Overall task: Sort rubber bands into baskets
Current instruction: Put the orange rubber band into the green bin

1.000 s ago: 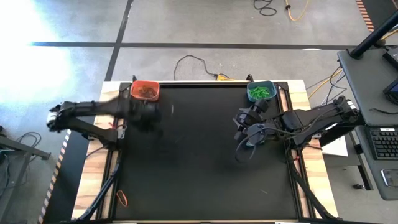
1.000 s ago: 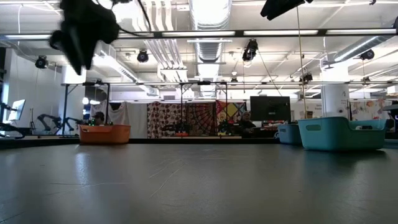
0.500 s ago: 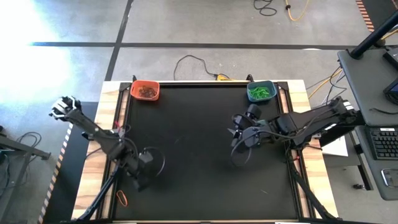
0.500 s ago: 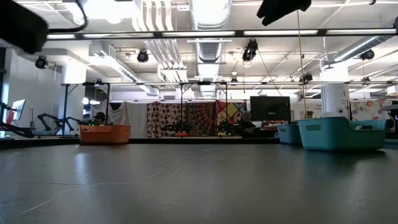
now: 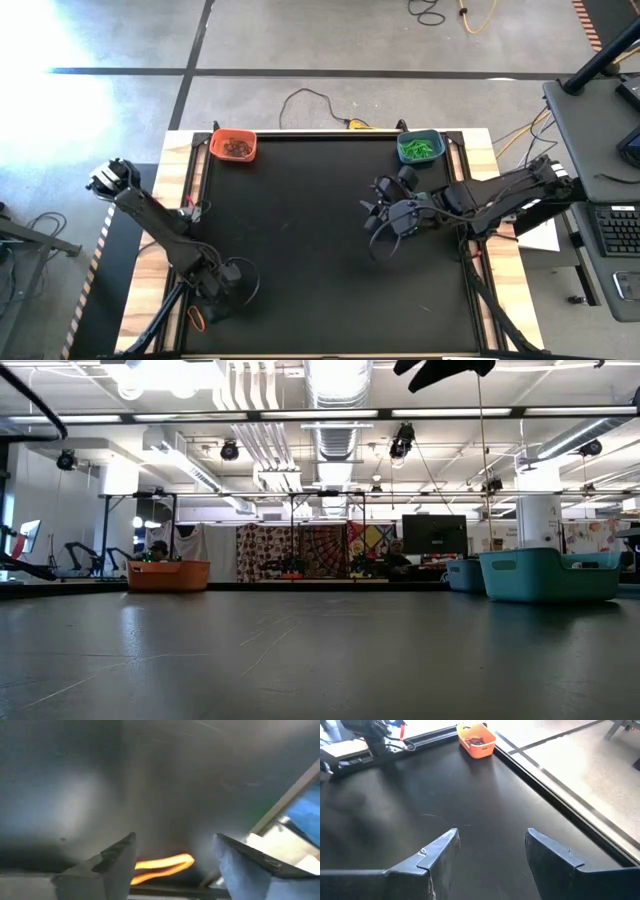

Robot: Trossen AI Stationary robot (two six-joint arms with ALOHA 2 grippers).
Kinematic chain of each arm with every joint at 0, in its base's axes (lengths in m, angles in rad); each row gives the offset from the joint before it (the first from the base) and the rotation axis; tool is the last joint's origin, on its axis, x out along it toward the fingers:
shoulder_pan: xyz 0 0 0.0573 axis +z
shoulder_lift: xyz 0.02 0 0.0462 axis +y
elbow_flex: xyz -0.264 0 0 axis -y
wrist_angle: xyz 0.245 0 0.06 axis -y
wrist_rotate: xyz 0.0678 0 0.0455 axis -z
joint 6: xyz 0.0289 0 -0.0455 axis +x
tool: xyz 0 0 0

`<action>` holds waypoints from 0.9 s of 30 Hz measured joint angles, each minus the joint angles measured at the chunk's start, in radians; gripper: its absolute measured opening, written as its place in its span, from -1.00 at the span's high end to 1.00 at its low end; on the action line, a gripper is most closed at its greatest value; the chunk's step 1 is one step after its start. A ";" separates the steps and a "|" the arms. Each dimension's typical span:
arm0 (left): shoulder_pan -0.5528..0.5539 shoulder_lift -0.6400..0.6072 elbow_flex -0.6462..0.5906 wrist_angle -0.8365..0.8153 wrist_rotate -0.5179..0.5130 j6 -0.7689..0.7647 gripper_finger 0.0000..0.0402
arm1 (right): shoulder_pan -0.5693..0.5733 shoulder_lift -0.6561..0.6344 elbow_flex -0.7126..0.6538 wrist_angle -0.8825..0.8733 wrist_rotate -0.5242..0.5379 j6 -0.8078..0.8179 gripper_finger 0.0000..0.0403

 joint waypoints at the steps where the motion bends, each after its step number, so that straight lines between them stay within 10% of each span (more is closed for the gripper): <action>1: 0.001 0.015 -0.001 -0.007 0.000 0.007 -0.24 | 0.000 0.000 0.006 0.000 0.002 -0.003 -0.08; 27: -0.136 0.359 0.205 -0.054 0.238 -0.041 -0.33 | -0.051 0.007 0.030 0.019 0.059 -0.116 -0.08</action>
